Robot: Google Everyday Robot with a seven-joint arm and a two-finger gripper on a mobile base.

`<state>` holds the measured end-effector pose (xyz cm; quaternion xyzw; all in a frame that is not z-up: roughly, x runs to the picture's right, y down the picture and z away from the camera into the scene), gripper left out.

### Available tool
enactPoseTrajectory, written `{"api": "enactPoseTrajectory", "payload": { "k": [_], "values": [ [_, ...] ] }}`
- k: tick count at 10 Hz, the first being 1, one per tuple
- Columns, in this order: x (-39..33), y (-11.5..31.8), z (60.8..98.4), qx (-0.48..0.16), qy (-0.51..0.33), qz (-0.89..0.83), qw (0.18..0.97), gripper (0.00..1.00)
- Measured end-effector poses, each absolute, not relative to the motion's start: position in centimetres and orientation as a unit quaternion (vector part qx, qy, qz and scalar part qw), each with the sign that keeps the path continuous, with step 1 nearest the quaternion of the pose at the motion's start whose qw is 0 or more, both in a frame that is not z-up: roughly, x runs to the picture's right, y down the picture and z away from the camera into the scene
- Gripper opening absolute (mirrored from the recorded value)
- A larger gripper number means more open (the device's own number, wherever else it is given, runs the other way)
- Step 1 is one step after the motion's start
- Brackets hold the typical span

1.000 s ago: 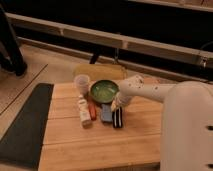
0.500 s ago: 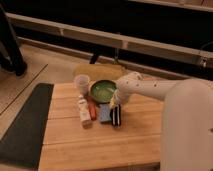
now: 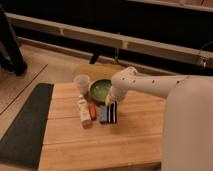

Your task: Place the eraser in the ceramic cup

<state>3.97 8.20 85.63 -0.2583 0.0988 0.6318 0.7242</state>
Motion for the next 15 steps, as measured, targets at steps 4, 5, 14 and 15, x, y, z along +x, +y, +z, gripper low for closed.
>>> {"api": "enactPoseTrajectory", "payload": {
  "k": [4,5,14,15],
  "values": [
    [2.5,1.0,84.0,-0.192,0.049,0.59,0.782,0.0],
    [2.2,-1.4,83.8,-0.165,0.034,0.565,0.807,0.0],
    [2.8,-5.2,84.4,-0.121,0.026,0.534,0.836,0.0],
    [3.3,-6.2,85.2,-0.114,0.033,0.534,0.837,0.0]
  ]
}}
